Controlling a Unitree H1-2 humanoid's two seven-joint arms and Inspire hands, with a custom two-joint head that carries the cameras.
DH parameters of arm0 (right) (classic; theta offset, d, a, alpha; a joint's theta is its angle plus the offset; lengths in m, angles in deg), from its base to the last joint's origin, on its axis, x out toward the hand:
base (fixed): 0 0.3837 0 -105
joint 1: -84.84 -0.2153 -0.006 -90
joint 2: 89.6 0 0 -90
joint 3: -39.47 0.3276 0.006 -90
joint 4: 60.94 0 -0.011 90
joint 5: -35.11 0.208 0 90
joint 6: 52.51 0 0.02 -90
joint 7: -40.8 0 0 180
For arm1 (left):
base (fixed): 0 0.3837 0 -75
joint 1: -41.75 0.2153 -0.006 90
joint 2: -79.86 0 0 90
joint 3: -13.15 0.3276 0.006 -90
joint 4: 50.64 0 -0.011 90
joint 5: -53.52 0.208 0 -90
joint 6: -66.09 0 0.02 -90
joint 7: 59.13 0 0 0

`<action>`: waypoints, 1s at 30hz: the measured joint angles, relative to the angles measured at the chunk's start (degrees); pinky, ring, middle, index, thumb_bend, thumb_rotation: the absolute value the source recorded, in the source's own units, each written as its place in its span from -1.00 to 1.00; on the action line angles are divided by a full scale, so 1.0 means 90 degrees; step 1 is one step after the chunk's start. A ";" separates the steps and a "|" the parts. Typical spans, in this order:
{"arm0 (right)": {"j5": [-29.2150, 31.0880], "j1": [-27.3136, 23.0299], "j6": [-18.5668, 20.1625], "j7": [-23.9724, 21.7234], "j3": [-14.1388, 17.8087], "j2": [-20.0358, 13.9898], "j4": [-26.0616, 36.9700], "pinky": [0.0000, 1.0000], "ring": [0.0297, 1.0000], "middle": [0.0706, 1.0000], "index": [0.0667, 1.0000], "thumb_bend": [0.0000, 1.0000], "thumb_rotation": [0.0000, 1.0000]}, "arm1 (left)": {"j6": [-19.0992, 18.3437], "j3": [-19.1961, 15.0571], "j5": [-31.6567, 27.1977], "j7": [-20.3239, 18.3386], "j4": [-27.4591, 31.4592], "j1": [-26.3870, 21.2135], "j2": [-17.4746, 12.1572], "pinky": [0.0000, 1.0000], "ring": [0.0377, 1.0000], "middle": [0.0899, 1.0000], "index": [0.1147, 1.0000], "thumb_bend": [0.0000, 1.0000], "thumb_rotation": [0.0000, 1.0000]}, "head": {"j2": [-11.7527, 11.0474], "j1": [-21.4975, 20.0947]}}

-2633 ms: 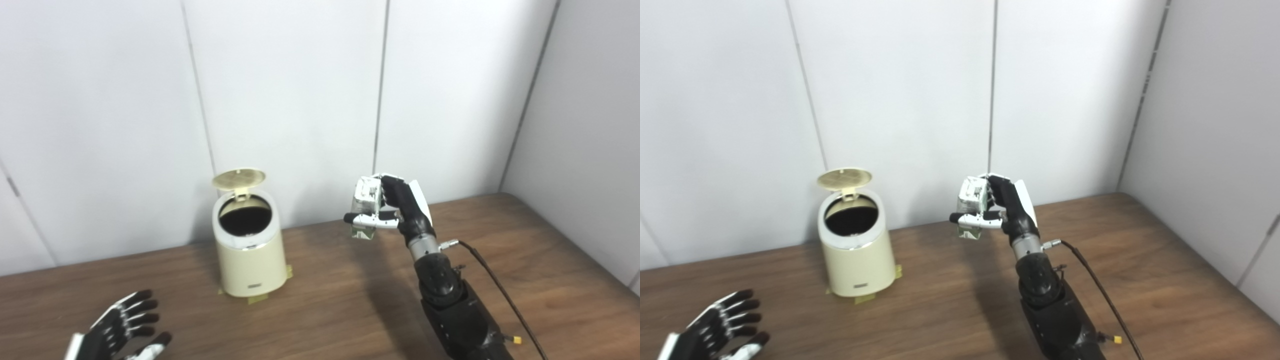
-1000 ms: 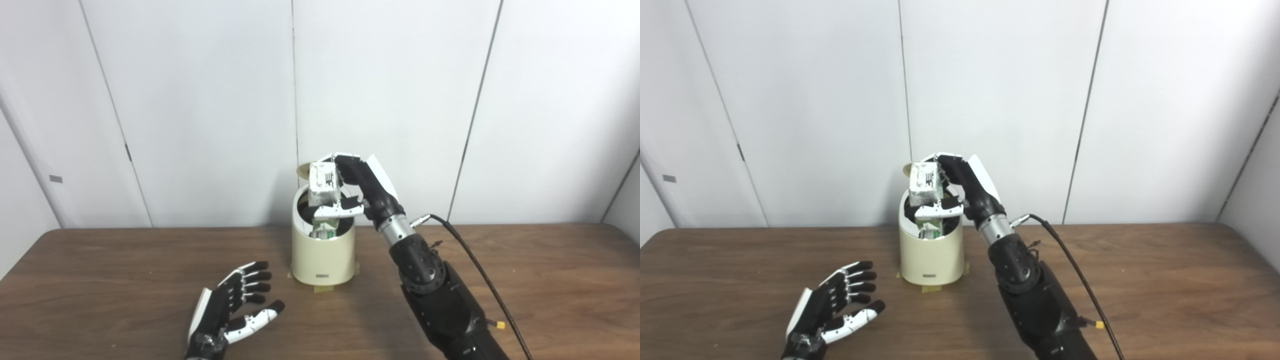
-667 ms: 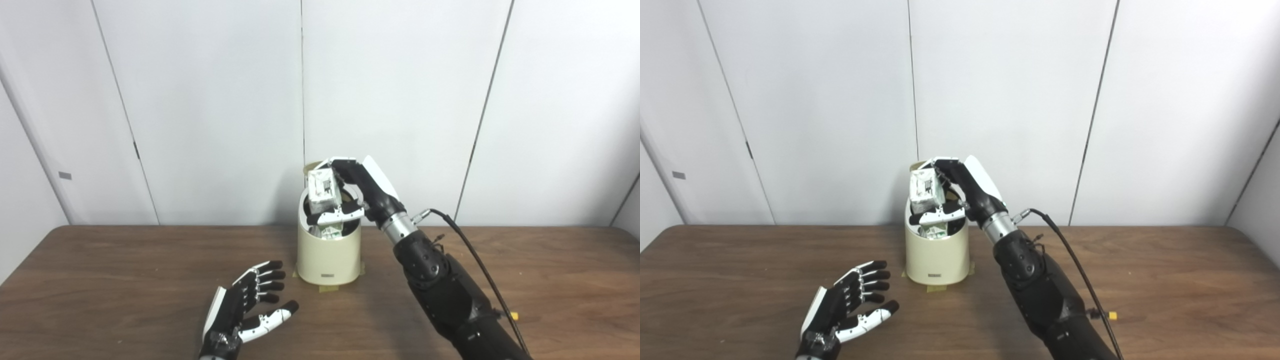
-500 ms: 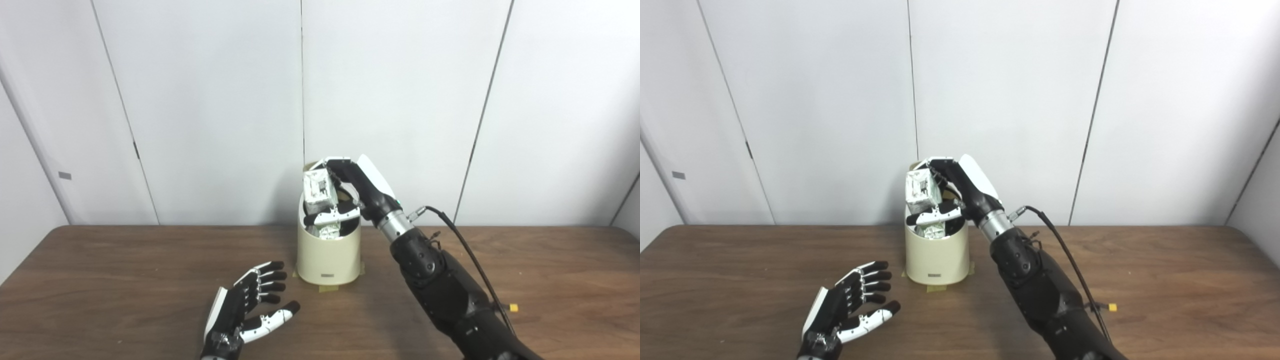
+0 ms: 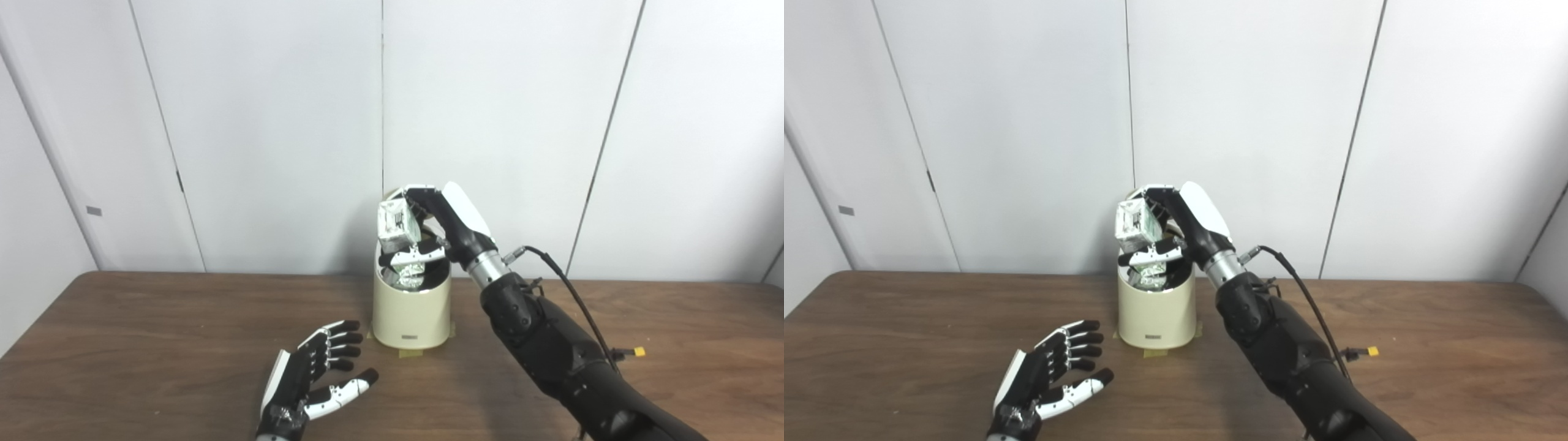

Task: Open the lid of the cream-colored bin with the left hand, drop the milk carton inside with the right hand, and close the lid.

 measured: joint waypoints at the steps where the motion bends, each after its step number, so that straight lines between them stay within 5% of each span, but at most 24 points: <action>1: -0.0008 -0.0025 -0.0008 0.0049 -0.0050 0.0000 -0.0046 -0.33 -0.23 -0.12 -0.02 0.03 -1.00 | 0.0000 0.0000 0.0000 0.0000 0.0011 0.0011 0.0001 0.27 0.37 0.42 0.46 0.40 -0.75 | 0.0010 0.0000; 15: -0.0078 -0.0176 -0.0012 0.0540 -0.0561 -0.0047 -0.0330 -0.32 -0.23 -0.12 -0.03 0.03 -1.00 | -0.0057 -0.0002 -0.0022 -0.0008 0.0120 0.0085 -0.0001 0.26 0.37 0.41 0.46 0.38 -0.79 | 0.0078 -0.0029; 30: -0.0113 -0.0171 -0.0009 0.0216 -0.0605 -0.0177 -0.0506 -0.22 -0.13 -0.12 -0.11 0.04 -1.00 | -0.0185 -0.0002 -0.0039 -0.0031 0.0188 0.0124 -0.0007 0.26 0.36 0.41 0.45 0.39 -0.82 | 0.0147 -0.0059</action>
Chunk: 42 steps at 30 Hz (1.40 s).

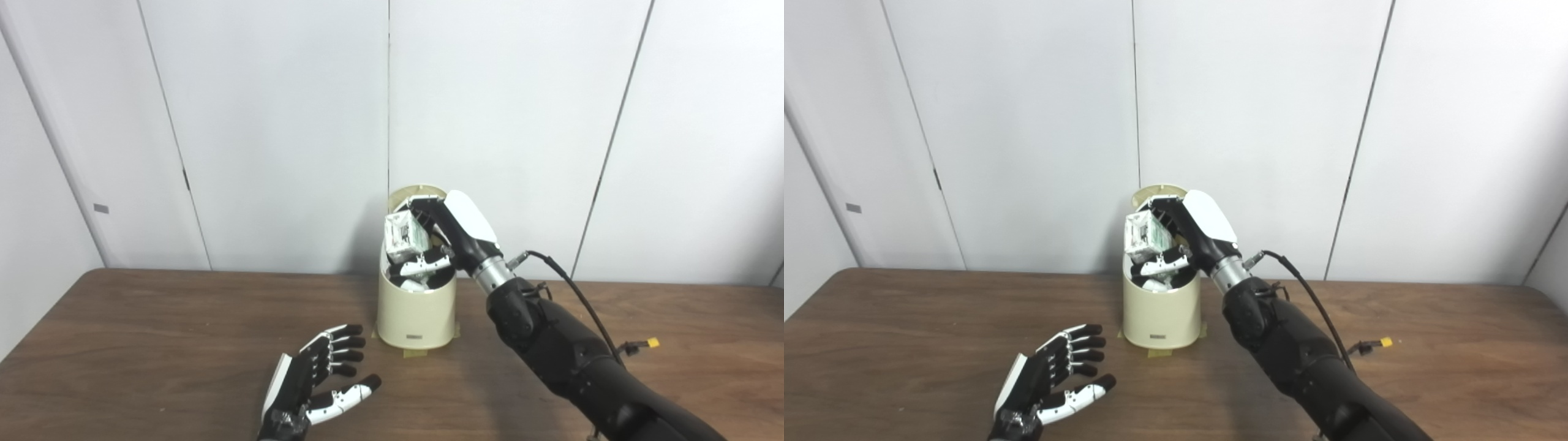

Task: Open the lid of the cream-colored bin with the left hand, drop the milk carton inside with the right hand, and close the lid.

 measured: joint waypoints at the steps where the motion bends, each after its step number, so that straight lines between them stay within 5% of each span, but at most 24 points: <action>1: 0.0000 0.0000 -0.0005 -0.0070 0.0021 -0.0003 -0.0005 -0.20 -0.11 -0.09 -0.13 0.04 -1.00 | -0.0008 0.0002 0.0000 -0.0002 0.0003 0.0004 -0.0001 0.26 0.36 0.41 0.45 0.38 -0.81 | 0.0010 -0.0010; 3: -0.0016 -0.0014 -0.0020 -0.0201 0.0039 -0.0024 -0.0016 -0.13 -0.11 -0.05 -0.13 0.04 -1.00 | -0.0014 0.0004 0.0001 -0.0010 0.0012 0.0011 -0.0007 0.27 0.36 0.41 0.45 0.38 -0.81 | 0.0010 -0.0029; 5: -0.0101 -0.0041 -0.0021 -0.0308 0.0042 -0.0052 -0.0031 0.00 0.19 -0.03 -0.12 0.05 -1.00 | -0.0023 0.0005 0.0001 -0.0014 0.0037 0.0027 -0.0017 0.27 0.36 0.41 0.44 0.38 -0.80 | 0.0010 -0.0039; 7: -0.0174 -0.0061 -0.0022 -0.0413 0.0064 -0.0078 -0.0031 0.15 0.37 0.33 -0.08 0.04 -0.79 | -0.0024 0.0004 0.0001 -0.0016 0.0055 0.0045 -0.0031 0.27 0.36 0.41 0.44 0.38 -0.81 | 0.0020 -0.0059; 9: -0.0246 -0.0063 -0.0022 -0.0491 0.0102 -0.0094 -0.0027 0.20 0.41 0.38 -0.08 0.04 -0.76 | -0.0024 0.0005 0.0003 -0.0022 0.0055 0.0053 -0.0046 0.27 0.36 0.41 0.45 0.37 -0.81 | 0.0020 -0.0068; 11: -0.0292 -0.0062 -0.0022 -0.0575 0.0155 -0.0105 -0.0015 0.24 0.46 0.43 0.22 0.51 -0.93 | -0.0023 0.0011 0.0008 -0.0024 0.0055 0.0052 -0.0055 0.27 0.36 0.41 0.45 0.37 -0.81 | 0.0020 -0.0078; 13: -0.0353 -0.0061 -0.0022 -0.0704 0.0210 -0.0134 0.0020 0.28 0.50 0.47 0.33 0.66 -0.94 | -0.0023 0.0016 0.0008 -0.0031 0.0055 0.0052 -0.0063 0.27 0.36 0.41 0.45 0.36 -0.81 | 0.0020 -0.0078; 29: -0.0522 0.0324 -0.0022 -0.1072 0.0549 -0.0265 0.0655 0.26 0.51 0.60 0.61 0.76 -0.88 | -0.0019 0.0014 -0.0021 -0.0040 0.0003 0.0015 -0.0084 0.27 0.37 0.42 0.45 0.37 -0.79 | -0.0029 -0.0156; 42: -0.0570 0.0526 -0.0020 -0.0903 0.0721 -0.0444 0.1196 0.15 0.38 0.46 0.52 0.80 -0.95 | -0.0012 0.0014 -0.0050 -0.0057 -0.0085 -0.0050 -0.0129 0.26 0.36 0.41 0.45 0.36 -0.81 | -0.0068 -0.0205</action>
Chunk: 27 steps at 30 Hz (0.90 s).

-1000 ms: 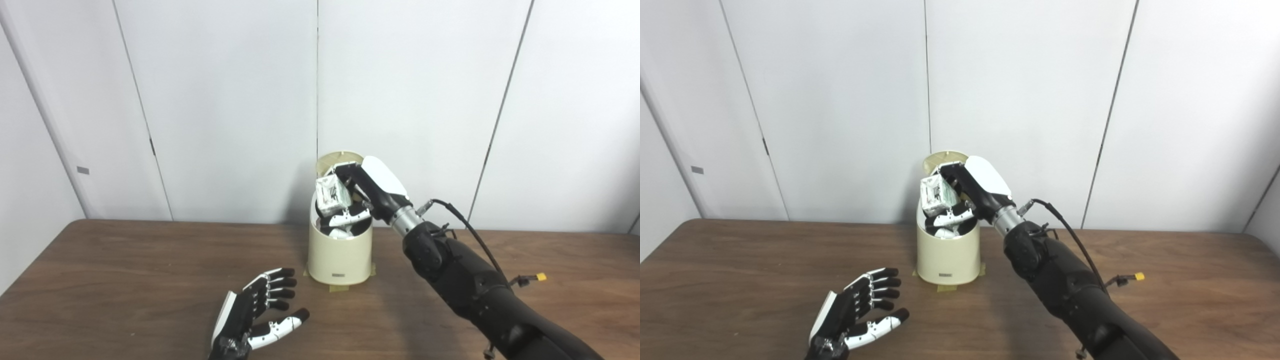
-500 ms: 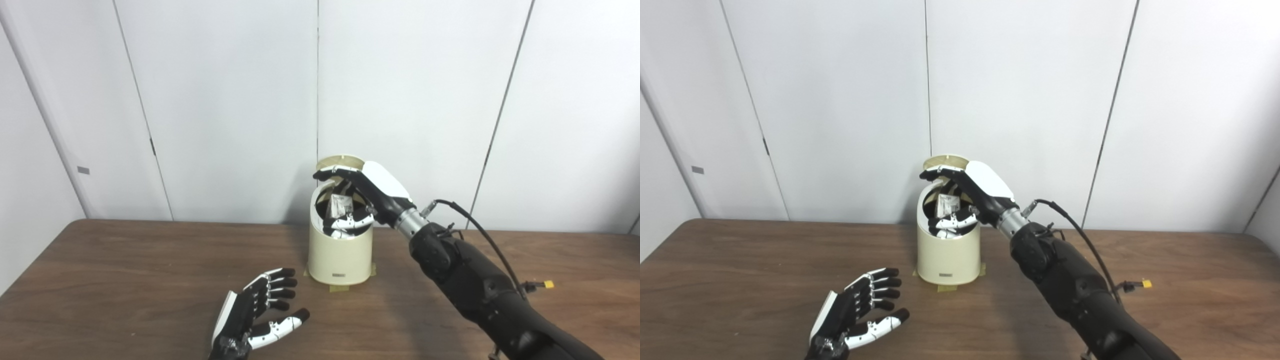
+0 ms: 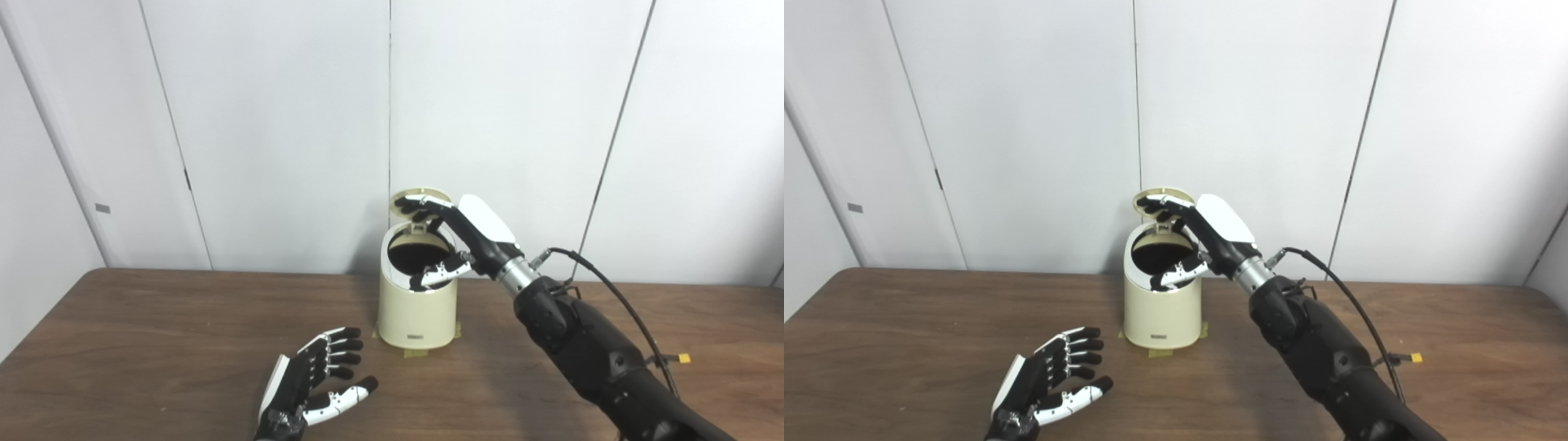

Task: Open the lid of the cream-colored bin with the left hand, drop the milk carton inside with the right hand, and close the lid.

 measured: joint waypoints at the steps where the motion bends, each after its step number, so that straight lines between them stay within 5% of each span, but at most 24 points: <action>1: 0.0027 0.0013 0.0000 0.0025 0.0007 -0.0005 0.0047 0.15 0.37 0.45 0.51 0.80 -0.95 | 0.0022 0.0003 -0.0006 -0.0002 -0.0034 -0.0013 0.0000 0.26 0.35 0.41 0.45 0.36 -0.80 | 0.0000 0.0000; 5: 0.0177 0.0140 0.0001 0.0174 0.0143 -0.0020 0.0416 0.25 0.35 0.44 0.49 0.71 -0.95 | 0.0072 0.0003 -0.0029 -0.0005 -0.0095 -0.0069 -0.0013 0.25 0.35 0.41 0.45 0.36 -0.79 | -0.0019 -0.0010; 11: 0.0566 0.0425 0.0002 0.0385 0.0512 -0.0058 0.1212 -0.05 0.23 0.40 0.41 0.65 -1.00 | 0.0137 0.0004 -0.0070 -0.0003 -0.0107 -0.0071 -0.0030 0.24 0.34 0.40 0.44 0.37 -0.78 | -0.0010 -0.0039; 16: 0.1651 0.0842 0.0141 -0.0345 0.1266 0.0039 0.1845 -0.23 0.03 0.36 0.41 0.57 -1.00 | 0.0137 0.0001 -0.0090 -0.0004 -0.0108 -0.0073 -0.0042 0.25 0.35 0.40 0.44 0.36 -0.81 | -0.0010 -0.0049; 23: 0.3212 0.1931 0.1642 -0.1597 0.2021 0.0222 0.3359 -0.01 0.09 0.40 0.51 0.63 -0.87 | 0.0137 -0.0011 -0.0110 -0.0005 -0.0113 -0.0077 -0.0089 0.30 0.38 0.42 0.45 0.35 -0.83 | -0.0029 -0.0059; 27: 0.3440 0.2464 0.1886 -0.1805 0.2320 0.0252 0.3813 0.02 0.16 0.44 0.59 0.65 -0.70 | 0.0135 -0.0028 -0.0117 -0.0005 -0.0112 -0.0077 -0.0109 0.31 0.39 0.43 0.45 0.34 -0.85 | -0.0029 -0.0068</action>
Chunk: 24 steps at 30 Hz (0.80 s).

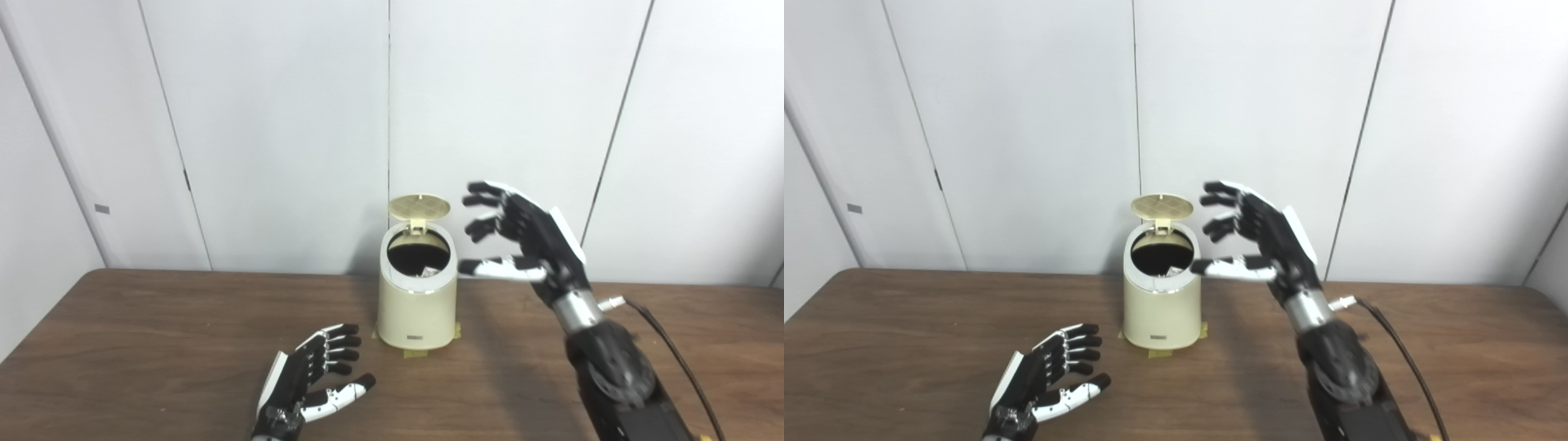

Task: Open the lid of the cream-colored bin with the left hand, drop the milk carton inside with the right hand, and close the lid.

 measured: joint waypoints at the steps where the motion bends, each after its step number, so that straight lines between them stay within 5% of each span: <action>1: 0.0031 0.0107 0.0028 -0.0023 0.0067 0.0013 0.0056 0.02 0.18 0.45 0.59 0.67 -0.67 | 0.0000 0.0001 -0.0001 -0.0001 0.0000 0.0000 -0.0005 0.31 0.39 0.43 0.45 0.34 -0.86 | 0.0000 -0.0010; 8: 0.0108 0.1010 0.0077 -0.0144 0.0278 0.0266 0.0492 0.07 0.34 0.52 0.59 0.70 -0.51 | 0.0002 -0.0022 -0.0014 -0.0004 0.0001 0.0001 -0.0037 0.29 0.38 0.42 0.45 0.35 -0.80 | 0.0000 -0.0029; 24: -0.0116 0.1817 -0.0104 -0.0120 0.0519 0.0768 0.0579 0.08 0.32 0.52 0.58 0.59 -0.65 | 0.0065 -0.0128 -0.0240 -0.0182 0.0073 0.0030 -0.0227 0.27 0.46 0.54 0.55 0.34 -0.67 | -0.0029 -0.0127</action>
